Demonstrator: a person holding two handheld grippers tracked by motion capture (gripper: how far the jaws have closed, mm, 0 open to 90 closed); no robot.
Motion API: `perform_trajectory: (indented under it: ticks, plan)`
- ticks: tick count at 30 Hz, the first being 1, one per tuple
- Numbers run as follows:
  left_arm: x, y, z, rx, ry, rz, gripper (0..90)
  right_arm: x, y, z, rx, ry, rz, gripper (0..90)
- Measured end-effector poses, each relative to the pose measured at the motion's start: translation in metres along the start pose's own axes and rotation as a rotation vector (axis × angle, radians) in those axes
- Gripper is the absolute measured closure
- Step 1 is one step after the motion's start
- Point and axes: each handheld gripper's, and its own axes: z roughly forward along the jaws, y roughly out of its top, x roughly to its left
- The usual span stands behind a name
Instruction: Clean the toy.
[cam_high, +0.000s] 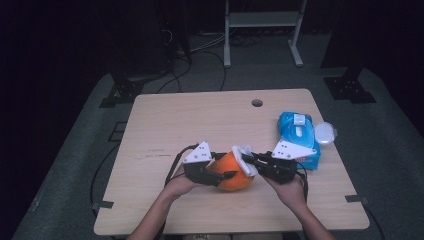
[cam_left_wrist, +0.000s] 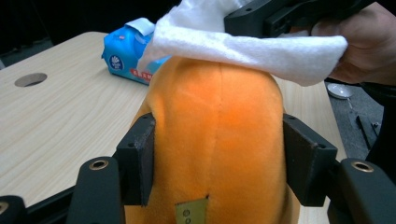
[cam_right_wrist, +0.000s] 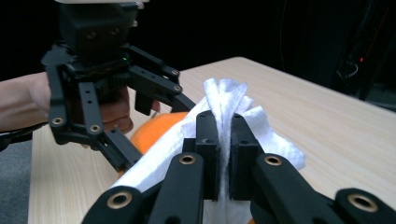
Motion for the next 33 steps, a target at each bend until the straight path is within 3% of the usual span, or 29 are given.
perform_trajectory:
  ticks: [4, 7, 13, 20, 24, 28, 31, 33]
  plan:
    - [0.002, -0.011, 0.011, 0.045, -0.003, -0.016, 35.7, -0.008, -0.011, 0.005, 0.051, -0.005, 0.024, 84.1]
    - [0.003, -0.014, 0.015, 0.032, -0.007, -0.03, 31.3, -0.013, -0.018, 0.009, 0.085, -0.008, 0.044, 84.0]
    - [0.009, -0.022, 0.017, -0.011, -0.02, -0.042, 13.7, -0.017, -0.021, 0.007, 0.095, -0.018, 0.05, 84.0]
    - [0.014, -0.027, 0.013, -0.02, -0.044, -0.052, 11.0, -0.024, -0.025, 0.004, 0.105, -0.033, 0.064, 84.0]
    - [0.018, -0.031, 0.01, 0.0, -0.046, -0.052, 9.2, -0.031, -0.029, 0.001, 0.107, -0.045, 0.085, 83.9]
    - [0.022, -0.037, 0.012, 0.011, -0.051, -0.085, 9.6, -0.04, -0.034, -0.001, 0.099, -0.044, 0.141, 83.9]
    - [0.016, -0.038, 0.017, 0.02, -0.044, -0.061, 21.4, -0.042, -0.034, -0.002, 0.095, -0.037, 0.151, 84.0]
    - [0.014, -0.035, 0.018, 0.027, -0.036, -0.05, 24.1, -0.039, -0.031, -0.002, 0.094, -0.036, 0.138, 84.0]
